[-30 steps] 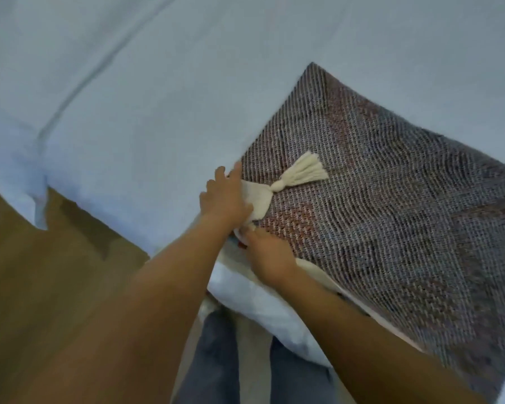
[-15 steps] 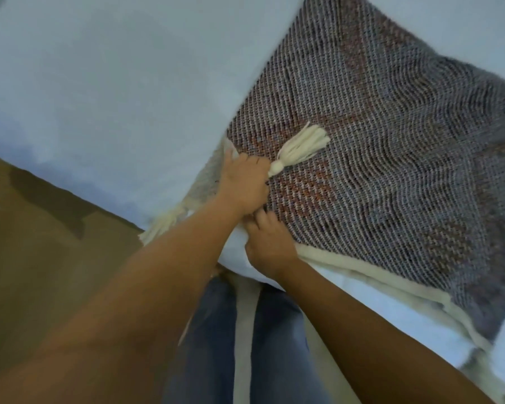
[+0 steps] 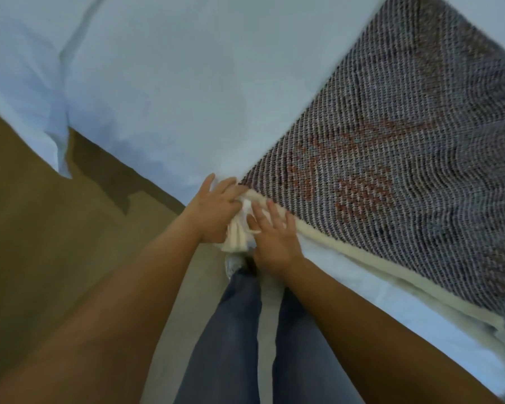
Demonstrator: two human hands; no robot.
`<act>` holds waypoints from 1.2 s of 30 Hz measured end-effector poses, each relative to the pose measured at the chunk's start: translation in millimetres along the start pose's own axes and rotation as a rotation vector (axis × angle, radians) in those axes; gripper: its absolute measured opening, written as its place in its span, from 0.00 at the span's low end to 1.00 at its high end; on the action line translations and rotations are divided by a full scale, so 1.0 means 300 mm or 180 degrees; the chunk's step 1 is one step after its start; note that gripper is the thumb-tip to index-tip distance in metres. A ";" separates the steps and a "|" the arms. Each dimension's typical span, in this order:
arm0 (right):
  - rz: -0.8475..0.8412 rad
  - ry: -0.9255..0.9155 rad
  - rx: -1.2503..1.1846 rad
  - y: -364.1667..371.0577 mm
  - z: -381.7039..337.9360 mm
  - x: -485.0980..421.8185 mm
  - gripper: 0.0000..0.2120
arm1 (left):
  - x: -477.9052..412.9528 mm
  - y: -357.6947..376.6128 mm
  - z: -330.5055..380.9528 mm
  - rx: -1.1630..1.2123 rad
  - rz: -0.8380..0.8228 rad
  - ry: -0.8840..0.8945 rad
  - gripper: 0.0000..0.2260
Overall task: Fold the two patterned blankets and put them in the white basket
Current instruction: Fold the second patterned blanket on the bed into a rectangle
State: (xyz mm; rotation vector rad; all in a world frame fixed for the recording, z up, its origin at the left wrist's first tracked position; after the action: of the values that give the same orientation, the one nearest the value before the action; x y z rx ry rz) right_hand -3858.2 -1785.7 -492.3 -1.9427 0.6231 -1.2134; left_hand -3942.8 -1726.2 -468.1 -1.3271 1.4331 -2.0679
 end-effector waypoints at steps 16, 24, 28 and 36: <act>0.1071 0.0330 -0.0467 -0.126 0.281 0.270 0.24 | -0.184 -0.383 0.332 0.0990 0.0595 0.0403 0.32; 0.1550 0.1703 -0.0817 -0.024 0.808 0.697 0.26 | -0.407 -0.387 0.806 0.0723 0.0113 0.0628 0.15; 0.1715 0.2441 -0.1056 0.070 1.072 0.960 0.26 | -0.516 -0.384 1.165 0.0627 -0.0180 0.0731 0.11; 0.1057 0.2570 -0.1485 0.390 1.209 1.350 0.41 | -0.586 -0.339 1.830 -0.0219 -0.0259 0.1361 0.21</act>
State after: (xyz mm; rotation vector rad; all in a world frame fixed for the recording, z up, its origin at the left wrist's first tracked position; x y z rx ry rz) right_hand -3358.0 -2026.8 -466.3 -1.5282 1.6931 -1.7235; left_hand -3379.3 -1879.4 -429.5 -1.0182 1.6509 -2.4864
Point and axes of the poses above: each hand's wrist, its own x-axis away from the middle knuckle, its own y-axis out of the palm, z = x × y, the point moved 8 cm from there along -x, towards the middle knuckle, and after that the axes turned 7 degrees about -y, right-handed, at the moved point
